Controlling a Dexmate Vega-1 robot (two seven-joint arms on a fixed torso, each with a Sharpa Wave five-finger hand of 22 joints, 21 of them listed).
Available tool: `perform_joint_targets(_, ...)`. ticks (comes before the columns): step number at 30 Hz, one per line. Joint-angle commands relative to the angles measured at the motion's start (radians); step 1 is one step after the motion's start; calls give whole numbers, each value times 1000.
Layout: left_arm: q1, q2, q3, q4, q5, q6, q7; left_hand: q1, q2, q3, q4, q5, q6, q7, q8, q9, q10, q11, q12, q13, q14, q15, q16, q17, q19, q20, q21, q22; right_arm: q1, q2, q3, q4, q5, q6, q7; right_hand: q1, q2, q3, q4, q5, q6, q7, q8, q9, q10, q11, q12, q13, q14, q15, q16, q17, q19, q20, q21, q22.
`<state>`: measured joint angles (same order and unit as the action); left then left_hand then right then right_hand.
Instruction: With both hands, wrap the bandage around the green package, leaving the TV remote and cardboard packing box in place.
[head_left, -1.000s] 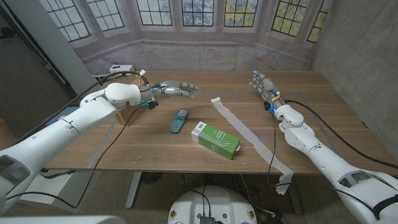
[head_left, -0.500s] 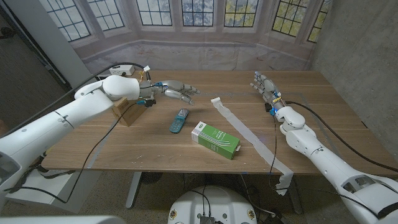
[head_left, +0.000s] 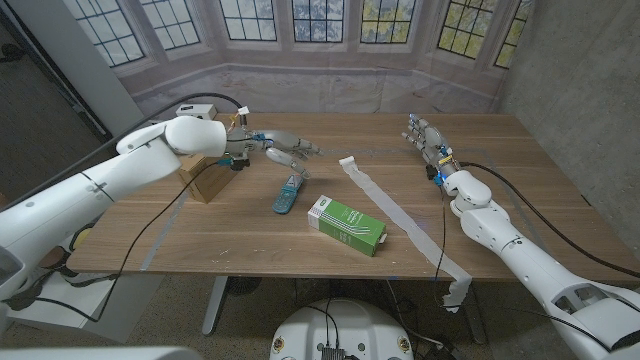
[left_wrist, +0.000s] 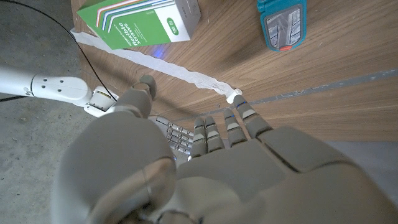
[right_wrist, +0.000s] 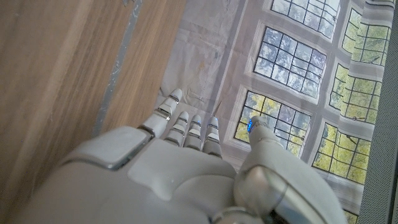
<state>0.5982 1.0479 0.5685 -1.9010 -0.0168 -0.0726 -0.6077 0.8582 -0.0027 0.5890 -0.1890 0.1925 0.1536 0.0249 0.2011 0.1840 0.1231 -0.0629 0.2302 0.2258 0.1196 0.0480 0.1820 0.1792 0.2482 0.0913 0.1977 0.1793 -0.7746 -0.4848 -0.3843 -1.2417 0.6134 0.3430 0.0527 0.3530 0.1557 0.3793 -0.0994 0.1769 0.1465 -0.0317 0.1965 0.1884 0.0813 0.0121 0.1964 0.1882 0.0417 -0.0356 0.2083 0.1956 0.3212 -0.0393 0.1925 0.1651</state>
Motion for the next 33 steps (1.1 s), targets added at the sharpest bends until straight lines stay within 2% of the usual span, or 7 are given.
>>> perform_joint_targets(1, -3, 13, 12, -55, 154, -59, -21, 20, -3, 7, -2, 3, 5, -11, 6, 3, 5, -9, 9, 3, 5, -8, 10, 3, 4, -9, 7, 4, 24, -6, -7, -12, -6, -3, 21, 10, 1, 4, -6, -2, 1, 6, 2, 3, 3, 6, 6, 6, 7, -12, 9, 3, 8, -44, 4, 2)
perform_joint_targets(7, 13, 12, 9, -70, 232, -90, -2, 36, -9, 6, -1, 1, 6, -13, 7, 4, 5, -9, 11, 5, 5, -13, 10, 3, 3, -14, 7, 4, 42, 2, -16, 6, -12, -4, 29, 11, 1, 4, -8, -2, 0, 9, 1, 3, 5, 7, 6, 6, 7, -11, 8, 3, 8, -43, 3, 2)
perform_joint_targets(18, 1, -6, 11, -76, 307, -114, -36, 54, -20, 2, 1, -3, 9, -14, 7, 4, 5, -8, 13, 8, 1, -13, 7, 3, -2, -20, 5, 4, 80, 29, -30, 64, -15, 6, 51, 12, 1, 3, -10, -2, 0, 17, 0, 3, 6, 9, 6, 7, 9, -11, 9, 4, 10, -44, 2, 2)
perform_joint_targets(29, 10, -20, 19, -104, 372, -105, -55, 70, -37, -6, 3, -9, -1, -6, 2, 4, 2, -4, 16, 12, -3, -16, 5, 3, -6, -22, 5, 4, 73, 12, -27, 41, -24, -9, 36, 13, 0, 2, -12, -2, -7, 20, -2, 3, 5, 15, 5, 7, 7, -7, 7, 5, 9, -43, 1, 2)
perform_joint_targets(31, 28, -10, 16, -139, 434, -93, -30, 72, -41, -9, 6, -11, -1, -2, 2, 5, 3, 8, 18, 13, -4, -16, 5, 4, -6, -22, 5, 5, 69, 6, -27, 31, -23, -14, 38, 13, 0, 1, -12, -3, -8, 21, -3, 3, 5, 16, 5, 7, 5, -4, 7, 5, 9, -43, 0, 2)
perform_joint_targets(33, 46, -8, 7, -158, 436, -73, -26, 74, -44, -12, 8, -12, -1, 2, 1, 5, 8, 16, 22, 15, -3, -16, 5, 4, -4, -21, 7, 5, 67, -3, -29, 19, -27, -21, 39, 12, 0, 1, -12, -3, -9, 21, -3, 3, 4, 17, 5, 7, 5, -4, 7, 5, 9, -42, 0, 2)
